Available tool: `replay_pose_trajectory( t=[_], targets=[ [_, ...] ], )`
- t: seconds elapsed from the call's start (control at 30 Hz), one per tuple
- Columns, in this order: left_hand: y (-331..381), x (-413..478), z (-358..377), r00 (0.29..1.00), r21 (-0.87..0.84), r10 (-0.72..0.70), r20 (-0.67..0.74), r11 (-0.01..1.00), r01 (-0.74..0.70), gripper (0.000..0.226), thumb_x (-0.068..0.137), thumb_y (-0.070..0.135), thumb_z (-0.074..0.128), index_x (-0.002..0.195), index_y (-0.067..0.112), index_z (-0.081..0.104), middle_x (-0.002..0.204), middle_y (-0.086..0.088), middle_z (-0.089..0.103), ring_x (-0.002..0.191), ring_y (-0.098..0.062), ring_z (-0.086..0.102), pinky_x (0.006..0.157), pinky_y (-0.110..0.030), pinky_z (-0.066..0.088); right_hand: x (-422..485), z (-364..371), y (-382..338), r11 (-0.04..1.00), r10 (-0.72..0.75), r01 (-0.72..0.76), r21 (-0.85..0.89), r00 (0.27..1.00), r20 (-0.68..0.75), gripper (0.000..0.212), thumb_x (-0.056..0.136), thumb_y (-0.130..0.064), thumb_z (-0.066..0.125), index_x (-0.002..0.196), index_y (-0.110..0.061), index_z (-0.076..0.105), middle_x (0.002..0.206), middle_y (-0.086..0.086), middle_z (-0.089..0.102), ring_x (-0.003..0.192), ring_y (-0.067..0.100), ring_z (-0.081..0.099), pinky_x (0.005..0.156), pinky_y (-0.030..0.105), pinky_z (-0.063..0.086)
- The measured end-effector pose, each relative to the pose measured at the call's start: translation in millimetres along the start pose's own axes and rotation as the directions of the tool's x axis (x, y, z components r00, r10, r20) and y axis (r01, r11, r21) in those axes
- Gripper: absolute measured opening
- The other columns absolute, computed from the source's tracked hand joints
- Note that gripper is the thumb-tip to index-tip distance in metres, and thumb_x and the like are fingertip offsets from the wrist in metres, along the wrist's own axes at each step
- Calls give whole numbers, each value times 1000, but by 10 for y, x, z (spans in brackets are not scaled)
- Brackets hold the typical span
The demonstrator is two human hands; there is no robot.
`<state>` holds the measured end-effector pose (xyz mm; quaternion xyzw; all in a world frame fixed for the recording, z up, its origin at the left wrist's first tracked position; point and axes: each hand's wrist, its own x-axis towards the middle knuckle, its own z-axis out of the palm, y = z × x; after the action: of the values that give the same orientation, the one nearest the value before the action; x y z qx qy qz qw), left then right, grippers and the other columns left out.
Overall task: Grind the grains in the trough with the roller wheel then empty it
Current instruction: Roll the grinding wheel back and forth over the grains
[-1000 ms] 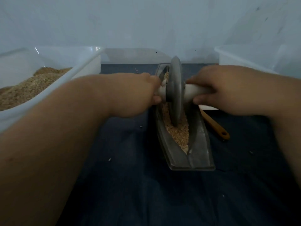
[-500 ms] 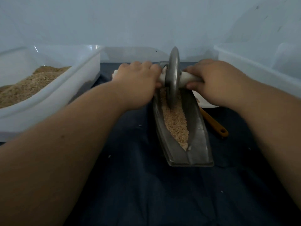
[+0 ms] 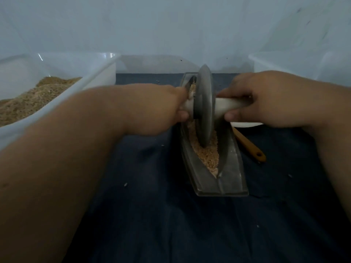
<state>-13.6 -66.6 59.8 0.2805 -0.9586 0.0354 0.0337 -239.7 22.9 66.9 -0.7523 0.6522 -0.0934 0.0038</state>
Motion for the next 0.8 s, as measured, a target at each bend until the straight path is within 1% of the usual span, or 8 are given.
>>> replay_pose_trajectory(
  t=[0.07,0.13,0.2,0.27,0.43,0.57,0.67,0.8],
  targets=[
    [89,-143,-131,995,-23,22,99,1000,-20,27,78,57,30,74,30,32,77,8,44,66,-6,44,56,-21,29,-116,-101,-48,996,-68,64,58,996,65,66,63,-79,45,121,-51,59,93,-24,55,87,-5,52,69,23,34],
    [122,-231,-208,987,-24,31,156,999,-28,31,75,59,29,76,29,35,76,7,45,66,-5,44,57,-15,32,-177,-154,-91,990,-123,115,81,987,98,52,70,-82,49,115,-57,59,95,-27,56,89,-7,53,69,23,34],
    [126,-256,-236,984,-29,30,173,999,-25,33,75,60,29,78,28,37,76,8,45,67,-4,45,61,-10,32,-196,-182,-110,987,-136,125,103,985,105,37,74,-79,52,106,-62,59,96,-28,57,90,-8,54,70,20,35],
    [92,-202,-197,988,-21,21,155,1000,-18,33,76,59,29,78,28,38,75,8,45,67,-4,44,61,-8,32,-189,-180,-106,988,-111,97,123,988,111,41,66,-77,48,103,-63,57,96,-30,59,90,-10,54,69,19,36],
    [-68,127,81,998,4,-27,-59,1000,27,28,96,46,42,76,28,31,78,8,42,70,-15,45,63,-34,33,21,53,34,997,21,-19,71,999,-26,47,78,-57,55,123,-44,61,95,-19,60,86,-1,55,70,24,39],
    [-175,351,263,956,84,-71,-283,992,99,20,98,41,43,105,22,44,106,-7,53,97,-32,52,81,-45,40,256,256,70,997,61,-69,-24,965,-254,43,91,-37,61,133,-29,57,116,4,57,109,25,51,89,38,41],
    [-199,423,338,935,102,-108,-337,983,150,33,98,39,43,122,16,46,117,-11,53,108,-35,50,87,-46,38,312,330,77,995,81,-95,-28,941,-329,47,90,-36,63,136,-28,55,124,3,54,116,28,50,96,43,42],
    [-203,330,324,951,96,-66,-302,990,99,32,96,44,42,117,20,44,112,-7,52,103,-33,51,81,-44,37,258,294,59,997,74,-81,-12,954,-291,50,87,-40,66,135,-33,55,122,-3,54,114,22,50,94,41,42]
  ],
)
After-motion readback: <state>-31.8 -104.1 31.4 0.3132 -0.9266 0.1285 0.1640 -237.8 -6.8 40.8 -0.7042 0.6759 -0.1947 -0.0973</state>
